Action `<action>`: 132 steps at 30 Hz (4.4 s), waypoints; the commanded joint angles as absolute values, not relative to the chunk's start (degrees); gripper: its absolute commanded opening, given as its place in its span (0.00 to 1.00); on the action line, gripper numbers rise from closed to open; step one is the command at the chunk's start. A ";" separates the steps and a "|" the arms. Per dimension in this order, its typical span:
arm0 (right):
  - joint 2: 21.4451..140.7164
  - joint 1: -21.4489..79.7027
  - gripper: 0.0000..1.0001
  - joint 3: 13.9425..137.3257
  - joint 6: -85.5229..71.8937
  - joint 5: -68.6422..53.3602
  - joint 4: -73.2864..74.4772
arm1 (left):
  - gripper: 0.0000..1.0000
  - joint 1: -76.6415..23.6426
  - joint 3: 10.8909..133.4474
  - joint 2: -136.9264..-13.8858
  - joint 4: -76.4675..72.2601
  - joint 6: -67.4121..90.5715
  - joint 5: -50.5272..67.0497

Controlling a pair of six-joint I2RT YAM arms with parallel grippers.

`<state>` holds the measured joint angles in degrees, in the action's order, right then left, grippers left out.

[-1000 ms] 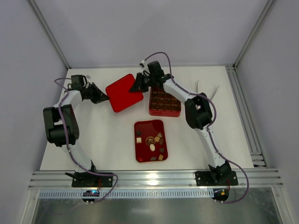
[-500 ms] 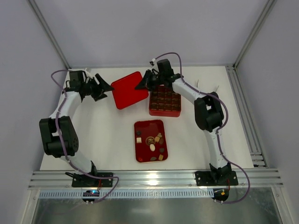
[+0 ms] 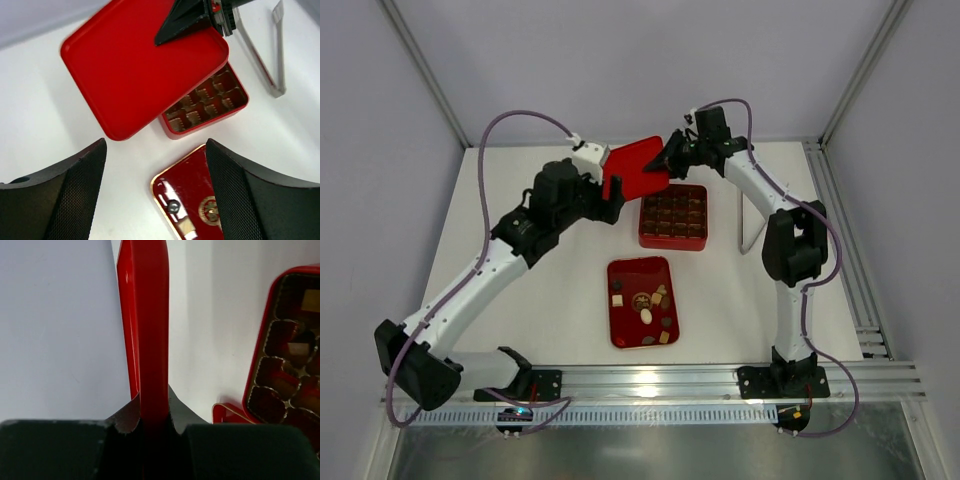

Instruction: Pack the chocolate

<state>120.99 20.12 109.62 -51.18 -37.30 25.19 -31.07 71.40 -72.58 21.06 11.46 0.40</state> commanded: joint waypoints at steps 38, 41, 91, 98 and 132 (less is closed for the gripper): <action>108.20 20.04 0.04 103.89 -49.75 -42.19 34.81 | 0.41 -54.14 77.34 -97.55 0.80 -38.05 -45.35; 108.02 20.04 0.04 103.36 -49.22 -42.19 34.89 | 0.21 -53.79 77.17 -97.82 -1.04 -38.76 -46.05; 88.85 5.80 0.98 70.05 -35.42 -21.36 11.51 | 0.00 -22.85 90.26 -114.25 -15.80 62.29 50.62; 90.61 7.56 0.97 67.77 -34.80 -18.81 9.93 | 0.00 -22.76 92.20 -120.84 -20.83 65.04 53.52; 97.82 11.51 0.94 65.30 -34.80 -14.94 6.15 | 0.03 -21.53 99.58 -133.59 -18.72 66.09 60.73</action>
